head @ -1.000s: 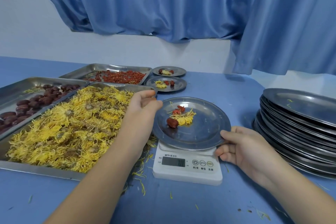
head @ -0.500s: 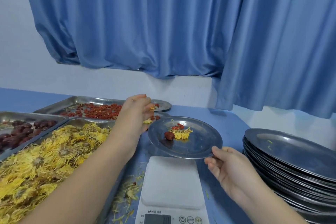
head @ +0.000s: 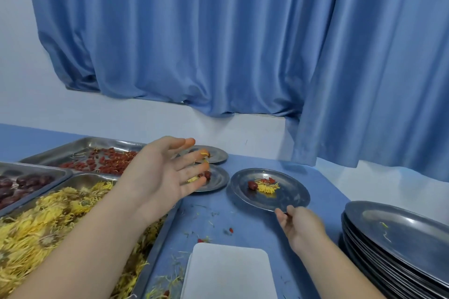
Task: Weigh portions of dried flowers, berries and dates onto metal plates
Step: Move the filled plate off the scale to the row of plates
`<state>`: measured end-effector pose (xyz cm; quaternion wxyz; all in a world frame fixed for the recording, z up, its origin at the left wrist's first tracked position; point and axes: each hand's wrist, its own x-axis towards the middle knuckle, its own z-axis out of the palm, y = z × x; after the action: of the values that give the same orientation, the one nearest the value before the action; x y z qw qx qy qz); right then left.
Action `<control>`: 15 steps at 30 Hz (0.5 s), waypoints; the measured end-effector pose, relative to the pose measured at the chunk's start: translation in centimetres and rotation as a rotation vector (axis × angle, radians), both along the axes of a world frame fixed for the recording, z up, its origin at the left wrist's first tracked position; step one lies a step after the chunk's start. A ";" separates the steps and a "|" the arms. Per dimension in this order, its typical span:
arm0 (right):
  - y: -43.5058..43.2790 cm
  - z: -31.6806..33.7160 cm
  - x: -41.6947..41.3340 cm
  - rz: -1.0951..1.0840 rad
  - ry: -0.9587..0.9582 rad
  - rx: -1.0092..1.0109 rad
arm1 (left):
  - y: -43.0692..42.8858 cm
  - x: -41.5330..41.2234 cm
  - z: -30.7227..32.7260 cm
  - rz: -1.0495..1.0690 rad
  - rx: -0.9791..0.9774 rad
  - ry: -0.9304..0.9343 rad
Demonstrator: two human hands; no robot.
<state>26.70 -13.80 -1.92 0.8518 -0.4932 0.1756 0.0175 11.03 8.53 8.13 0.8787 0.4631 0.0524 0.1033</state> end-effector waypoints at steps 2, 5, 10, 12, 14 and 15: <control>0.6 -0.5 1.6 -0.016 0.009 -0.002 | 0.2 0.0 0.0 -0.016 -0.041 -0.022; 2.0 -1.0 4.1 -0.034 0.015 0.004 | 0.5 0.0 -0.1 -0.042 -0.092 -0.063; 4.1 -0.9 8.6 -0.046 0.020 -0.044 | 0.9 0.5 -1.0 -0.055 -0.167 -0.098; 4.9 -0.9 10.3 -0.062 0.029 -0.067 | 1.0 0.7 -1.2 -0.058 -0.198 -0.105; 5.5 -0.8 11.9 -0.071 0.021 -0.081 | 1.0 0.9 -1.3 -0.059 -0.213 -0.112; 5.9 -0.9 12.8 -0.062 0.021 -0.084 | 1.0 1.1 -1.4 -0.057 -0.218 -0.110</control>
<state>39.48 -7.85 -2.84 0.8284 -0.5228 0.2005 -0.0111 12.18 9.55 6.75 0.9280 0.3598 0.0020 0.0971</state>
